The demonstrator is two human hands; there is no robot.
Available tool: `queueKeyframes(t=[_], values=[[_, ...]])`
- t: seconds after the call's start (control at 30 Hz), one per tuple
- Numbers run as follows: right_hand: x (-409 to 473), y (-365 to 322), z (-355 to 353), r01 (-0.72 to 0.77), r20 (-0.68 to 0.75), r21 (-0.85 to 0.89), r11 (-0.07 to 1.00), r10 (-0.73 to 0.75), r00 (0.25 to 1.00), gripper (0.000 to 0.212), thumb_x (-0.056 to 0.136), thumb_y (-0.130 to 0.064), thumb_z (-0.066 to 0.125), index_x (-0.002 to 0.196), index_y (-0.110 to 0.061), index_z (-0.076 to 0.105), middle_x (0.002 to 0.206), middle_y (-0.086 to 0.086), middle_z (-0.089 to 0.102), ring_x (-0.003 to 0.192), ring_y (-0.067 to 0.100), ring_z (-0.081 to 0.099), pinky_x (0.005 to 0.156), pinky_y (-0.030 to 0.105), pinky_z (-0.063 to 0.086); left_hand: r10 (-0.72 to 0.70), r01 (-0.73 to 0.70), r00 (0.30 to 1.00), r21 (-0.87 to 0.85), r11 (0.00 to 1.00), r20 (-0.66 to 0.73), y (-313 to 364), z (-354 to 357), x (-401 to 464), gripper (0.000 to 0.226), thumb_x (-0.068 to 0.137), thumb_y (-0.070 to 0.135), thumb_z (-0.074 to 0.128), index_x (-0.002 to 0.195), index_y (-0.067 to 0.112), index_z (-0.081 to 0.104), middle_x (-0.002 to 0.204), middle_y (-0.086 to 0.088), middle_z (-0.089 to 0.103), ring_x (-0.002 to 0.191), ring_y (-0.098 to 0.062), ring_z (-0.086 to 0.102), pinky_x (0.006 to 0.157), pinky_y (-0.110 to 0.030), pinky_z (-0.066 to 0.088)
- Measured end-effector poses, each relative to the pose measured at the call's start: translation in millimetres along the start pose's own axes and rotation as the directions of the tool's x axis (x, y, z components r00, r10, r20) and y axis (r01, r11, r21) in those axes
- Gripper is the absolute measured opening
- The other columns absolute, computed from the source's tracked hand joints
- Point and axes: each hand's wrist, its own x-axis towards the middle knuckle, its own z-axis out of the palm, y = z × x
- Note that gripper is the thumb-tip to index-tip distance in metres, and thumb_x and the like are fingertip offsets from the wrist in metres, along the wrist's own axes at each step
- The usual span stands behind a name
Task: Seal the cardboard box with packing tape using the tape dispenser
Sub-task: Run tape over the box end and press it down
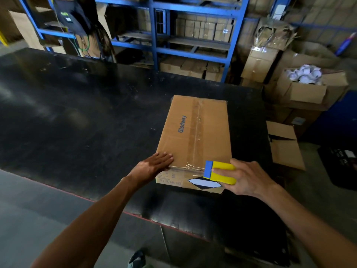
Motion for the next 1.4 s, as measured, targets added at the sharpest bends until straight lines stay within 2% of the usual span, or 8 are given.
queueKeyframes(t=[0.17, 0.3, 0.47, 0.63, 0.97, 1.13, 1.3, 1.4], values=[[-0.4, 1.6, 1.8, 0.005, -0.039, 0.033, 0.999, -0.004, 0.999, 0.055, 0.071, -0.060, 0.067, 0.124, -0.048, 0.059, 0.089, 0.001, 0.060, 0.061, 0.021, 0.060, 0.049, 0.030, 0.049, 0.124, -0.118, 0.992, 0.219, 0.969, -0.014, 26.5, 5.9, 21.3, 0.063, 0.102, 0.049, 0.047, 0.149, 0.008, 0.042, 0.157, -0.012, 0.037, 0.146, -0.027, 0.034, 0.117, -0.052, 0.031], [0.0, 2.8, 2.5, 0.016, -0.080, 0.046, 0.999, -0.012, 0.997, 0.053, 0.071, -0.058, 0.064, 0.123, -0.049, 0.059, 0.085, 0.002, 0.058, 0.058, 0.023, 0.058, 0.046, 0.031, 0.049, 0.247, -0.257, 0.966, 0.261, 0.930, 0.071, 55.5, 27.7, 76.5, 0.059, 0.106, 0.042, 0.038, 0.151, 0.005, 0.036, 0.159, -0.013, 0.032, 0.149, -0.027, 0.028, 0.122, -0.046, 0.022], [-1.5, 1.5, 6.1, 0.047, -0.170, 0.054, 0.997, -0.037, 0.985, 0.054, 0.064, -0.051, 0.073, 0.117, -0.045, 0.067, 0.083, 0.003, 0.060, 0.057, 0.023, 0.059, 0.043, 0.031, 0.049, 0.175, -0.194, 0.979, 0.229, 0.954, 0.103, 51.2, 47.0, 82.9, 0.057, 0.107, 0.042, 0.032, 0.148, 0.003, 0.043, 0.155, -0.012, 0.041, 0.144, -0.024, 0.039, 0.111, -0.043, 0.041], [-1.8, 4.3, 7.7, 0.074, -0.177, 0.067, 0.995, -0.061, 0.982, 0.048, 0.073, -0.056, 0.056, 0.118, -0.044, 0.066, 0.083, 0.003, 0.060, 0.056, 0.022, 0.058, 0.043, 0.029, 0.047, 0.181, -0.203, 0.977, 0.220, 0.954, 0.116, 51.6, 45.4, 84.7, 0.060, 0.108, 0.043, 0.023, 0.149, 0.002, 0.040, 0.156, -0.013, 0.038, 0.145, -0.026, 0.036, 0.115, -0.044, 0.037], [-54.3, 56.2, -4.1, 0.106, -0.237, 0.035, 0.994, -0.094, 0.967, 0.057, 0.076, -0.054, 0.070, 0.129, -0.039, 0.058, 0.085, 0.003, 0.054, 0.054, 0.015, 0.050, 0.045, 0.021, 0.027, 0.198, -0.223, 0.971, 0.205, 0.953, 0.134, 46.6, 45.2, 83.0, 0.065, 0.103, 0.044, 0.047, 0.151, 0.002, 0.035, 0.158, -0.013, 0.034, 0.147, -0.025, 0.032, 0.114, -0.044, 0.037], [-59.0, 66.5, 9.8, 0.078, -0.223, 0.034, 0.996, -0.069, 0.972, 0.059, 0.070, -0.050, 0.078, 0.125, -0.039, 0.061, 0.084, 0.004, 0.055, 0.052, 0.017, 0.051, 0.046, 0.021, 0.025, 0.181, -0.219, 0.965, 0.201, 0.955, 0.191, 47.8, 43.4, 83.0, 0.062, 0.106, 0.045, 0.030, 0.154, 0.005, 0.027, 0.160, -0.013, 0.029, 0.148, -0.026, 0.028, 0.119, -0.046, 0.031], [-59.6, 66.1, 16.4, 0.064, -0.238, 0.032, 0.997, -0.054, 0.970, 0.061, 0.066, -0.049, 0.081, 0.123, -0.036, 0.064, 0.084, 0.005, 0.057, 0.053, 0.016, 0.053, 0.046, 0.021, 0.025, 0.175, -0.213, 0.968, 0.216, 0.953, 0.181, 78.4, 45.2, 111.5, 0.067, 0.103, 0.054, 0.024, 0.154, 0.012, 0.033, 0.145, -0.023, 0.049, 0.136, -0.039, 0.045, 0.117, -0.053, 0.029], [-59.1, 66.3, 19.6, 0.061, -0.222, 0.052, 0.997, -0.048, 0.974, 0.063, 0.068, -0.050, 0.079, 0.127, -0.037, 0.060, 0.089, 0.006, 0.058, 0.056, 0.016, 0.054, 0.046, 0.021, 0.026, 0.244, -0.281, 0.948, 0.177, 0.943, 0.203, 101.4, 60.6, 133.0, 0.062, 0.105, 0.050, 0.020, 0.156, 0.016, 0.027, 0.159, -0.015, 0.034, 0.147, -0.033, 0.031, 0.119, -0.051, 0.024]])
